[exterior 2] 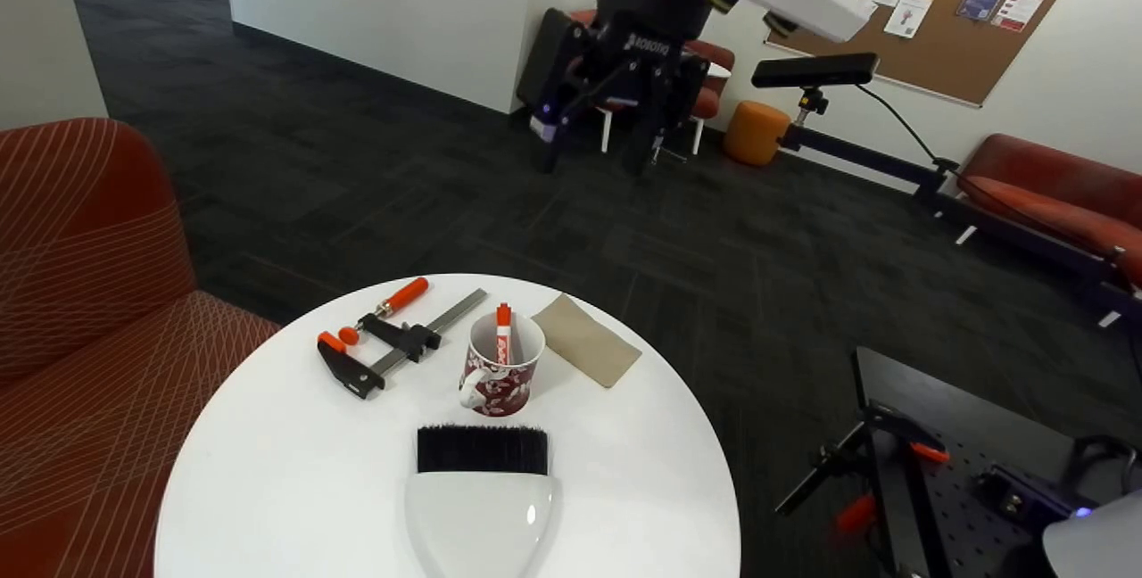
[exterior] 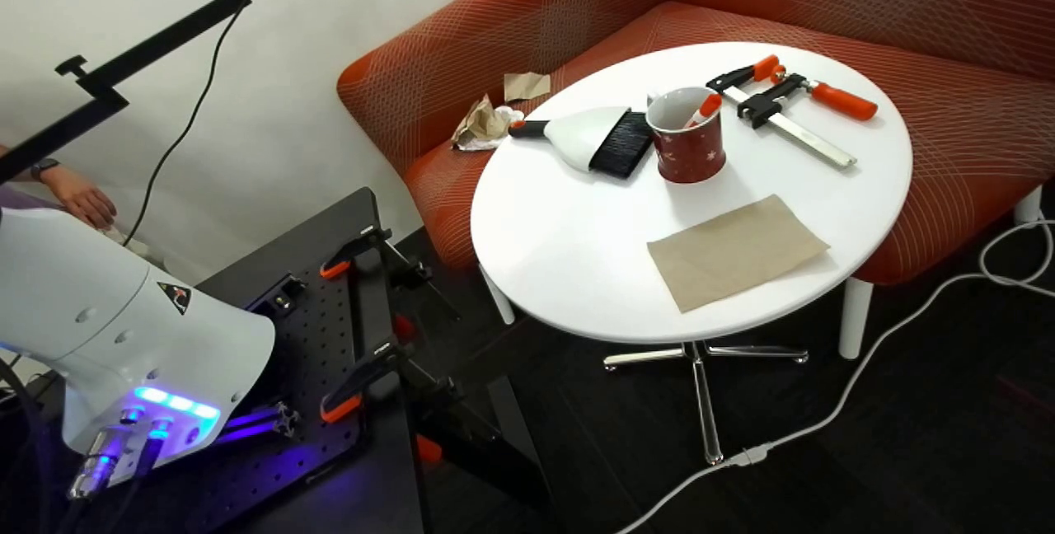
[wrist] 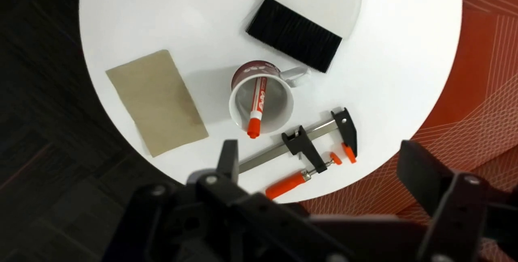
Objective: Put the orange marker on the table
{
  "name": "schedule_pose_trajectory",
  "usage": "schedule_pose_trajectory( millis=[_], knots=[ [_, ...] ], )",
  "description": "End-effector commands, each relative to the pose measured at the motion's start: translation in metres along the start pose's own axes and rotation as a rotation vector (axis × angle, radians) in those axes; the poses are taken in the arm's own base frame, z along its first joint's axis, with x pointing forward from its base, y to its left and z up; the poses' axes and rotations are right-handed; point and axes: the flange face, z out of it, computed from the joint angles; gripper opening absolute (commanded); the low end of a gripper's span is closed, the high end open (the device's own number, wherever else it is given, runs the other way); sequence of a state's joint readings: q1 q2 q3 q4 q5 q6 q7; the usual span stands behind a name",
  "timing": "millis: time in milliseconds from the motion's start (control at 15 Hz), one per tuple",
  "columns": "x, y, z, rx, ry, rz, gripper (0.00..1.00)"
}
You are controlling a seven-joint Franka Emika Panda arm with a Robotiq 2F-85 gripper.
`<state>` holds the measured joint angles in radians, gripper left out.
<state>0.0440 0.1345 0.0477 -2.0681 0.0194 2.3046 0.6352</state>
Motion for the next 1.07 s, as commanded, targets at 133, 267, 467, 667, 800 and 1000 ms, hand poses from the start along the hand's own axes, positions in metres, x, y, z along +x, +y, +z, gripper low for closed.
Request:
schedule_pose_trajectory(
  millis=[133,267,467,667,800,1000],
  knots=[
    [0.020,0.017,0.056,-0.041,0.073,0.096,1.00],
    [0.026,0.023,0.076,-0.060,0.089,0.105,1.00],
    [0.029,0.026,0.099,-0.086,0.106,0.098,1.00],
    [0.027,0.030,0.106,-0.094,0.075,0.085,1.00],
    [0.026,0.030,0.111,-0.100,0.068,0.082,1.00],
    [0.027,0.031,0.111,-0.100,0.070,0.084,1.00]
  ],
)
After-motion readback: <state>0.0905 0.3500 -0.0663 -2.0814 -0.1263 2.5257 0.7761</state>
